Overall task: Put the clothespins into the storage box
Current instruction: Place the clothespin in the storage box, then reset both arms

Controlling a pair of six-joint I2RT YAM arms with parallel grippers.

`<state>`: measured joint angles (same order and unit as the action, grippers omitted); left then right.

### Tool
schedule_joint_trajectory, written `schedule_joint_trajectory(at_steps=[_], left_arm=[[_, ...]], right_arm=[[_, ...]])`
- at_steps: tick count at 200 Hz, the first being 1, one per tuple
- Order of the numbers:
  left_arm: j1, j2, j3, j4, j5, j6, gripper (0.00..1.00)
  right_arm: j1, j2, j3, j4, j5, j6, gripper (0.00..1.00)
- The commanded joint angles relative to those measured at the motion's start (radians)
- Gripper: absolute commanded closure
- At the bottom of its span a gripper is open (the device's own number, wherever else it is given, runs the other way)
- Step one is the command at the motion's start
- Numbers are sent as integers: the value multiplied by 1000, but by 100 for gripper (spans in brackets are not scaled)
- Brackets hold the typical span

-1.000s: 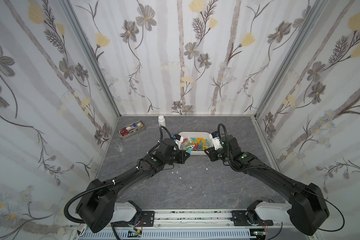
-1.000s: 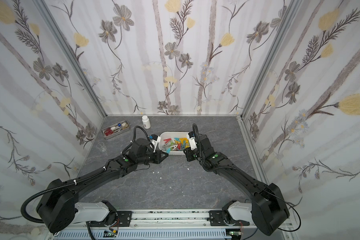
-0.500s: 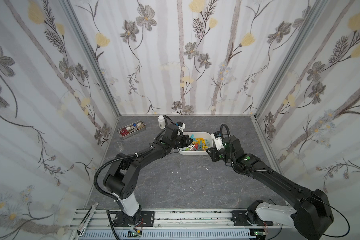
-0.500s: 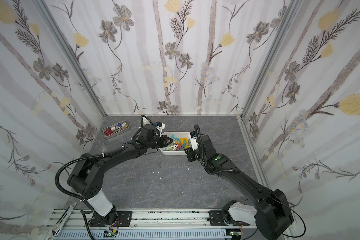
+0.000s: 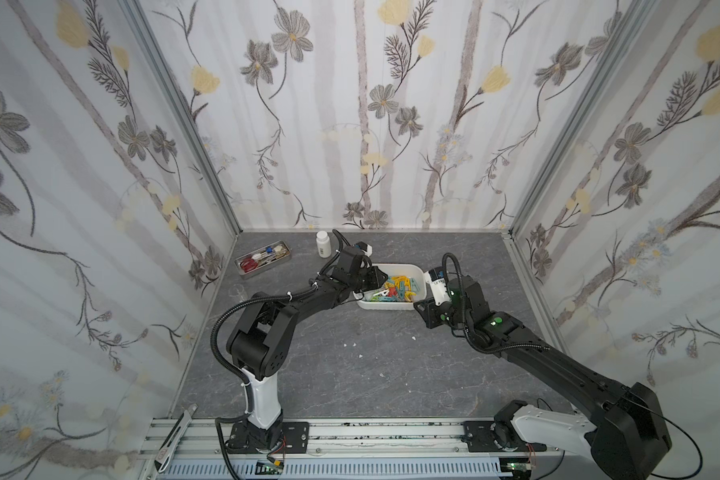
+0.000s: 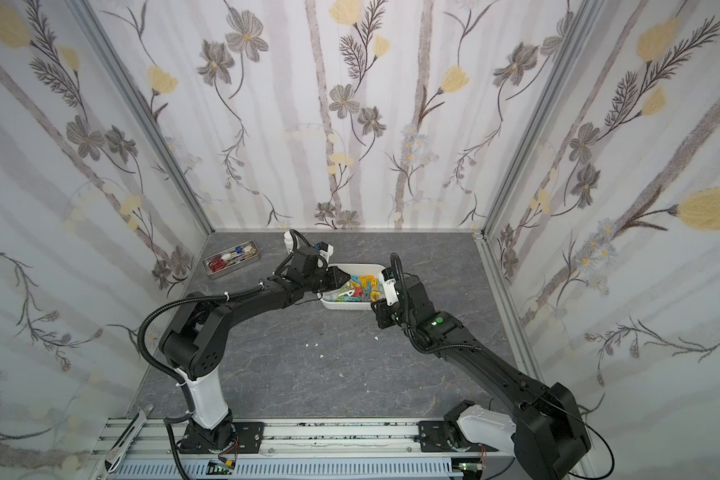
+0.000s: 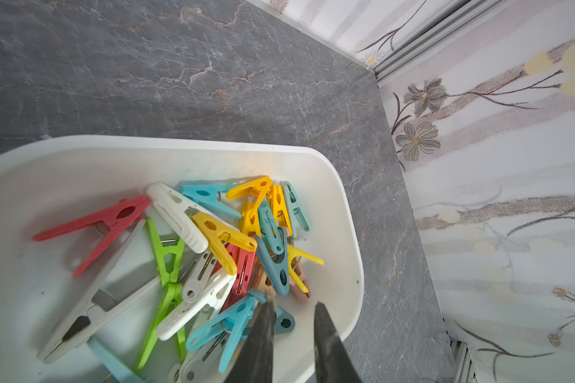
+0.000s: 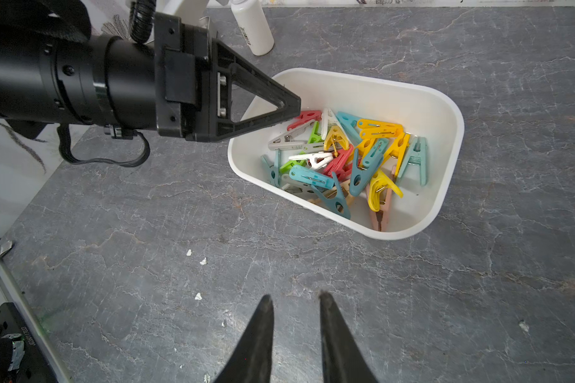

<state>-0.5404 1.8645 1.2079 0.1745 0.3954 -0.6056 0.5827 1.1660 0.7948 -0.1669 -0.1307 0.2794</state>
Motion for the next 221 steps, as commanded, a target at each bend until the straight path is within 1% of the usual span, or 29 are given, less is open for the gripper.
schedule_joint_trajectory(at_steps=[1, 51, 77, 105, 108, 118, 123, 138, 144, 153, 169, 176, 179, 181, 190, 193, 201, 209, 215, 221], left_arm=[[0, -24, -6, 30, -11, -2, 77], [0, -54, -40, 33, -10, -3, 76], [0, -103, -71, -27, -33, 34, 75], [0, -205, -130, -144, -93, 109, 70], [2, -218, -137, -156, -104, 116, 69], [3, -259, -161, -188, -128, 132, 66], [5, -282, -174, -202, -137, 139, 65], [17, -360, -231, -212, -140, 144, 54], [25, -393, -260, -207, -137, 141, 51], [38, -444, -302, -198, -138, 133, 45], [73, -525, -364, -191, -157, 117, 27], [90, -557, -383, -193, -173, 111, 12], [97, -569, -391, -193, -182, 109, 3], [102, -577, -395, -194, -188, 107, 1], [129, -601, -409, -207, -236, 94, 0], [138, -603, -411, -210, -254, 90, 0], [167, -628, -415, -211, -288, 90, 0], [196, -634, -418, -207, -334, 90, 0], [217, -637, -418, -207, -378, 90, 0], [239, -641, -420, -196, -396, 105, 0]], right_arm=[[1, -7, -2, 18, 2, 4, 73], [3, -11, -12, 26, 2, 14, 73], [2, -18, -29, 30, 12, 17, 72], [-2, -22, -34, 46, 21, 27, 70], [-3, -20, -62, 47, 23, 27, 70], [-5, -15, -68, 49, 31, 29, 69], [-6, -12, -67, 49, 34, 28, 68], [-8, -9, -62, 49, 49, 32, 66], [-9, -12, -60, 51, 62, 35, 64], [-13, -21, -61, 57, 86, 41, 57], [-26, -40, -58, 71, 116, 43, 48], [-33, -47, -55, 73, 123, 41, 42], [-38, -50, -54, 74, 128, 39, 38], [-39, -52, -52, 75, 131, 36, 36], [-46, -58, -49, 80, 165, 30, 26], [-48, -60, -48, 83, 178, 26, 19], [-55, -64, -48, 97, 206, 11, 12], [-65, -68, -49, 121, 239, -6, 8], [-75, -73, -48, 146, 268, -32, 7], [-84, -79, -48, 178, 290, -72, 7]])
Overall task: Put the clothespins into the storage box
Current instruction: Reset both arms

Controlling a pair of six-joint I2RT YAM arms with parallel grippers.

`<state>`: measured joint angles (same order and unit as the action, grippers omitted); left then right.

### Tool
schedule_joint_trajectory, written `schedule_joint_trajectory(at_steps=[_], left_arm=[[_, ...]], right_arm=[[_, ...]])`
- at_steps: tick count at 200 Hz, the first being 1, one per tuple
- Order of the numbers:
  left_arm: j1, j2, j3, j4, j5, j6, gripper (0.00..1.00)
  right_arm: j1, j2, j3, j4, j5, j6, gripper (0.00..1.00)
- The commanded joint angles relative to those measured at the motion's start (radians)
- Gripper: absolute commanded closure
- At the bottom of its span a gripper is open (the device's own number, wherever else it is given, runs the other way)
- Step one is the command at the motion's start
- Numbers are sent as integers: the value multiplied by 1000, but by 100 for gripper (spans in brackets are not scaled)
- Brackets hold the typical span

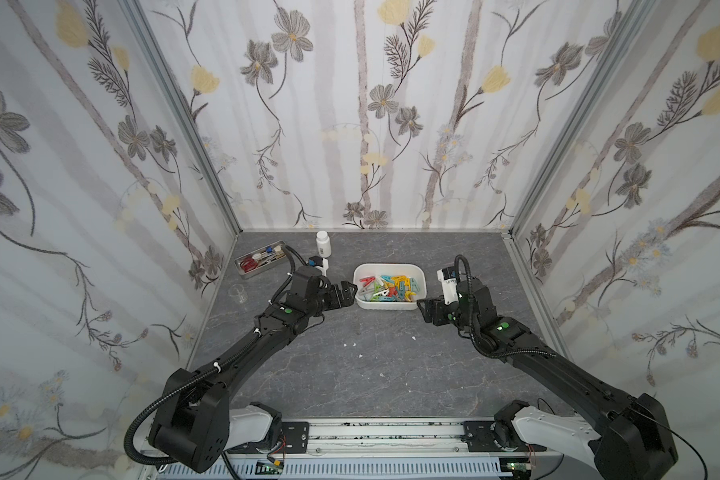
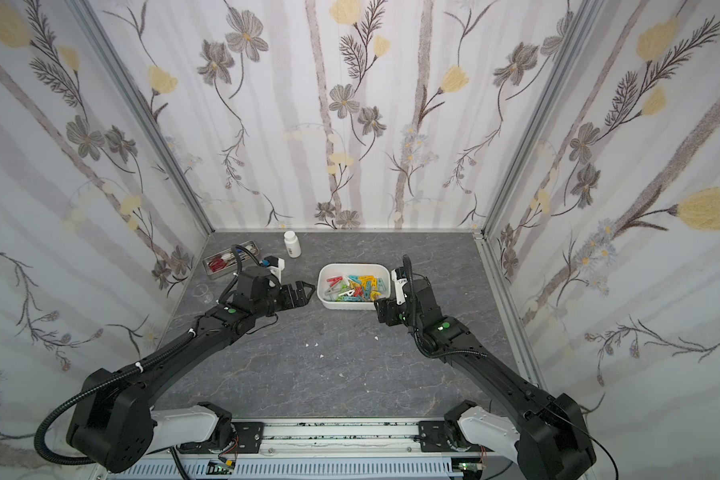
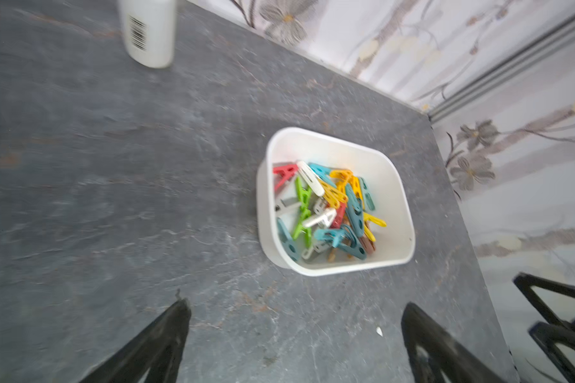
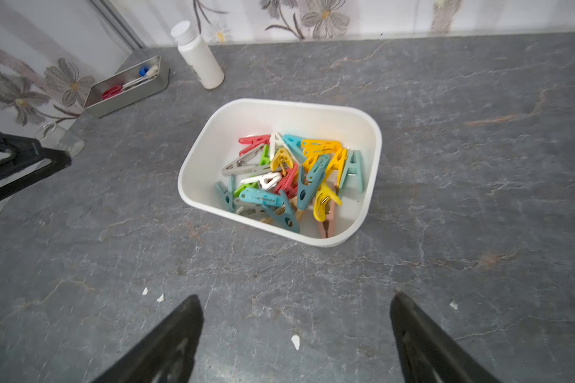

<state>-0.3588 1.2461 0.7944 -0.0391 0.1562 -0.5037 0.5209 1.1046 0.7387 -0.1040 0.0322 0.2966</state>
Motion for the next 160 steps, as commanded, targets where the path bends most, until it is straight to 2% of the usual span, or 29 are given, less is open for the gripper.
schedule_joint_trajectory(at_steps=[1, 21, 36, 47, 72, 90, 110, 124, 140, 160], left_arm=[[61, -23, -7, 21, -159, 8, 0], [93, -80, -73, 145, -252, 138, 0], [113, -132, -160, 275, -295, 251, 0], [133, -165, -219, 349, -320, 314, 0], [185, -205, -315, 421, -426, 339, 0], [196, -229, -485, 636, -497, 339, 0], [196, -159, -575, 796, -475, 415, 0], [204, -104, -577, 831, -518, 429, 0], [239, -42, -602, 950, -475, 421, 0], [250, 54, -553, 982, -455, 446, 0]], right_arm=[[-23, -20, 8, 120, 132, -98, 7], [-57, -78, -21, 272, 213, -256, 0], [-111, -128, -67, 388, 190, -347, 0], [-170, -157, -103, 455, 138, -360, 0], [-243, -189, -224, 589, 184, -359, 0], [-263, -201, -416, 817, 278, -366, 0], [-309, -132, -547, 974, 276, -290, 0], [-314, -67, -592, 1070, 267, -289, 0], [-334, 4, -632, 1198, 263, -293, 0], [-388, 99, -645, 1293, 231, -262, 0]])
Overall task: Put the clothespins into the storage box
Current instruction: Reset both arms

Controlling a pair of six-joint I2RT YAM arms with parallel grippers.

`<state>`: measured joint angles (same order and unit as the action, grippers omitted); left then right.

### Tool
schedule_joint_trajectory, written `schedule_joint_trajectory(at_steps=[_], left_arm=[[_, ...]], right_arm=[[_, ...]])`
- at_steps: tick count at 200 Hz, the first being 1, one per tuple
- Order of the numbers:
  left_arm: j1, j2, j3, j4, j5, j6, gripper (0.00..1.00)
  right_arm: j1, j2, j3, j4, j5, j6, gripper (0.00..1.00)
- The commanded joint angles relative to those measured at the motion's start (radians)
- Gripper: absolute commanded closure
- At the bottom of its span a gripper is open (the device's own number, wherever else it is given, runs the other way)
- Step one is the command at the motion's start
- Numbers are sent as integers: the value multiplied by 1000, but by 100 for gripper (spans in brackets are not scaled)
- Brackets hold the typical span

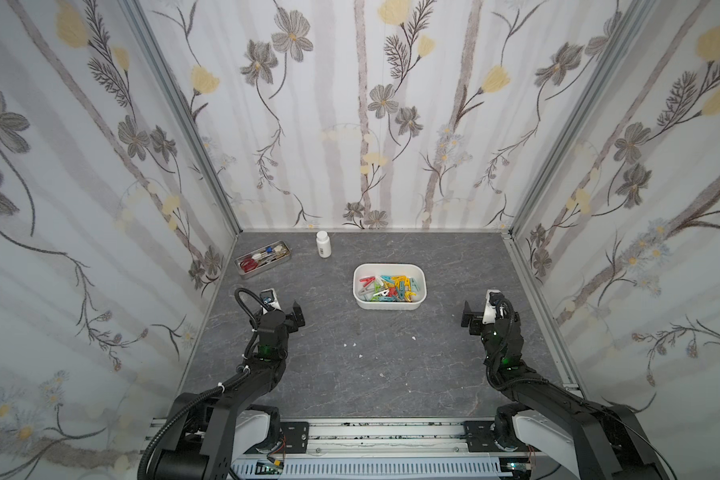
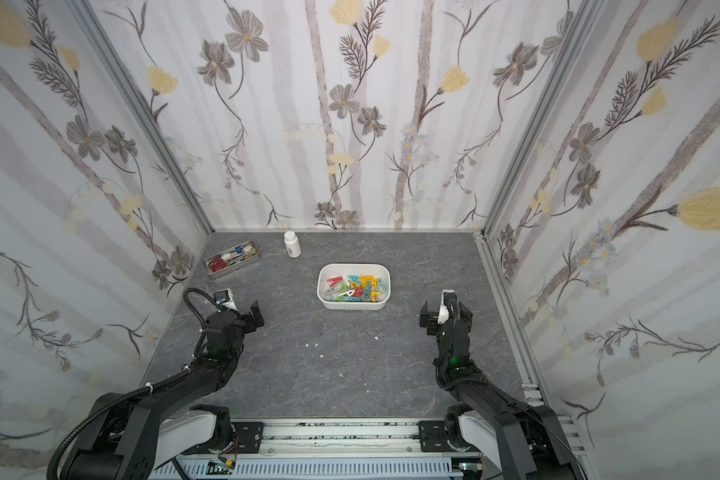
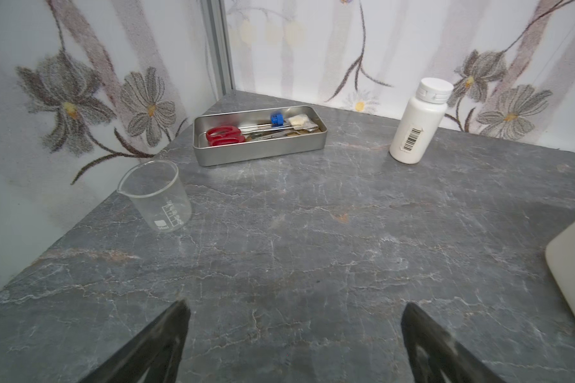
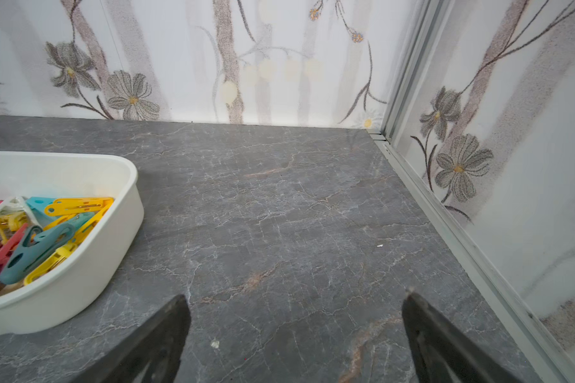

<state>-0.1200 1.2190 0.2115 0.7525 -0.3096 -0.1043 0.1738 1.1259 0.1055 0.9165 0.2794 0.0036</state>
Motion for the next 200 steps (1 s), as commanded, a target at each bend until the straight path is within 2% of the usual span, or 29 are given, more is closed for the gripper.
schedule_joint_trajectory(at_steps=[1, 23, 51, 63, 74, 83, 92, 99, 109, 118, 200], left_arm=[[11, 84, 31, 198, 13, 48, 0], [29, 175, 58, 307, 34, 63, 0], [62, 341, 83, 488, 84, 55, 0], [71, 332, 67, 489, 94, 37, 0], [74, 382, 20, 630, 97, 46, 0], [75, 359, 35, 556, 101, 35, 0], [74, 378, 24, 620, 95, 44, 0], [74, 362, 33, 564, 98, 37, 0], [74, 377, 25, 612, 95, 44, 0], [75, 363, 32, 569, 98, 38, 0], [74, 369, 26, 599, 95, 40, 0]], right_arm=[[-43, 83, -11, 276, -18, 32, 0], [-73, 157, 3, 348, -51, -3, 0], [-127, 307, 5, 493, -103, 34, 0], [-132, 393, 20, 569, -138, 26, 0], [-135, 366, 62, 433, -125, 35, 0], [-142, 361, 89, 366, -120, 46, 0], [-156, 391, 95, 408, -145, 56, 0], [-162, 387, 97, 392, -154, 56, 0], [-162, 380, 104, 369, -152, 56, 0], [-163, 383, 101, 378, -152, 56, 0], [-157, 383, 93, 400, -174, 41, 0]])
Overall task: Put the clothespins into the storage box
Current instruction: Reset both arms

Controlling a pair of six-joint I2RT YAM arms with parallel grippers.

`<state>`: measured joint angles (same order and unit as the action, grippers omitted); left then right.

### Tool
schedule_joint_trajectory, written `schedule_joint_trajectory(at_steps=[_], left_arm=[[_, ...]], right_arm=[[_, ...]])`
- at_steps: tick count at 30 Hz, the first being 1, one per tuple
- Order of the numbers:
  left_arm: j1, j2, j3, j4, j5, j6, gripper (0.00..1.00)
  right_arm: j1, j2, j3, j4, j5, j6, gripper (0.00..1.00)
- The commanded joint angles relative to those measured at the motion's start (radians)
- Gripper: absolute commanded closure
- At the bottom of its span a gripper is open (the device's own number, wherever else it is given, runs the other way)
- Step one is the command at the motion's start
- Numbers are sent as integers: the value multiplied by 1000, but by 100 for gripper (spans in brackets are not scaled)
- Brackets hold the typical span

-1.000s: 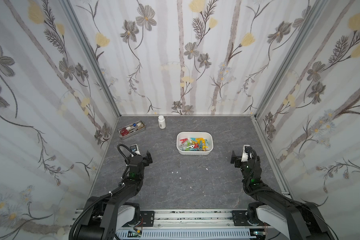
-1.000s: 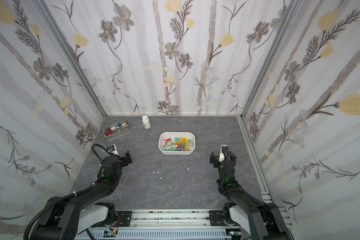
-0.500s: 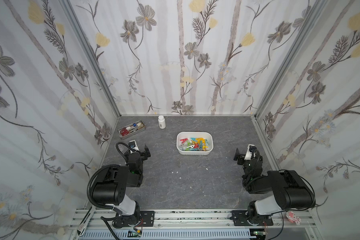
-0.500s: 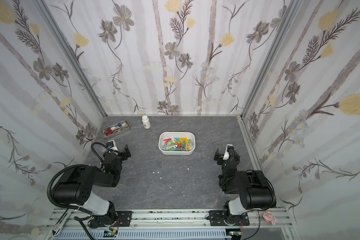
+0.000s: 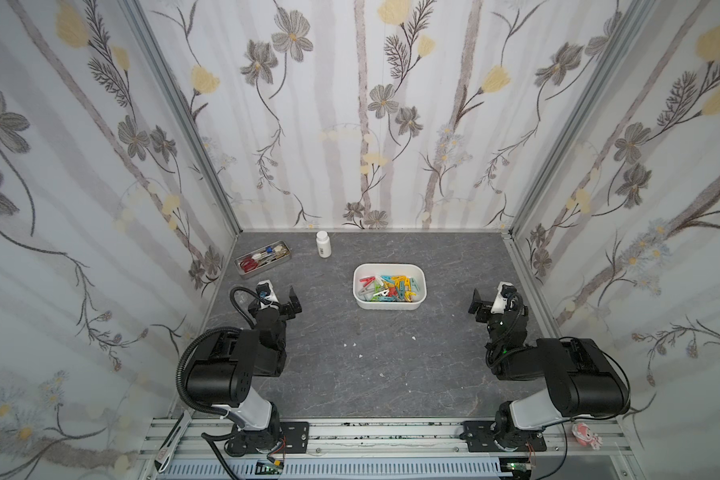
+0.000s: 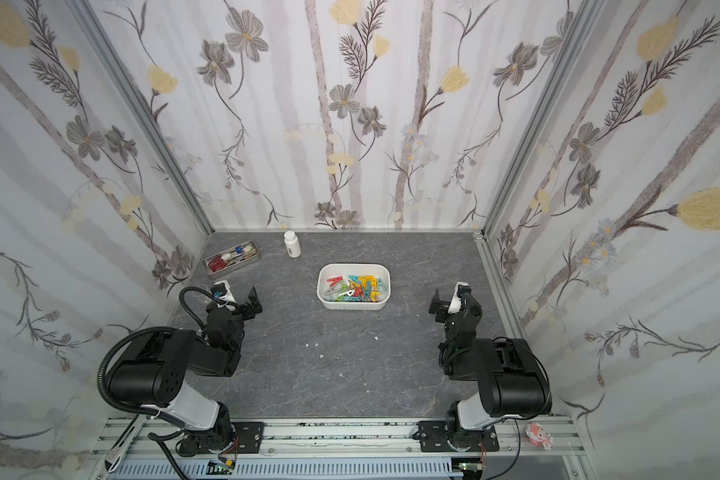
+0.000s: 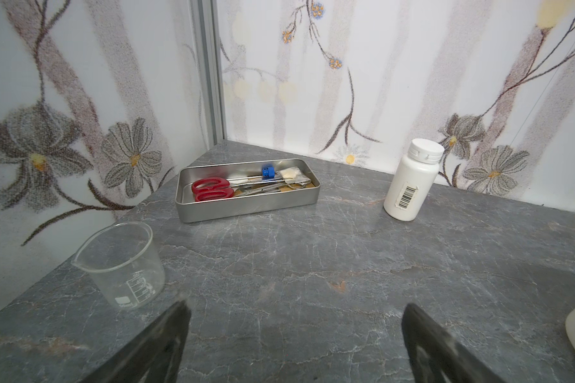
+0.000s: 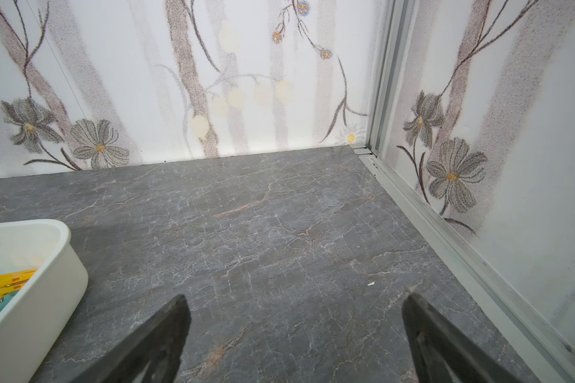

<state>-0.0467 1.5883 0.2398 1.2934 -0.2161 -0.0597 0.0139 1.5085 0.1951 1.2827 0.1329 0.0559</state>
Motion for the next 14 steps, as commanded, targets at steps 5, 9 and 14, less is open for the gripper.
schedule_joint_trajectory(at_steps=[5, 9, 14], left_arm=[[1, -1, -3, 58, 1, -5, 0], [1, -1, -3, 58, 1, -5, 0], [1, 0, -3, 57, 1, -5, 0]], right_arm=[[3, 2, 16, 14, -65, -26, 0], [3, 7, 24, 1, -65, -25, 0], [3, 1, 13, 14, -64, -27, 0]])
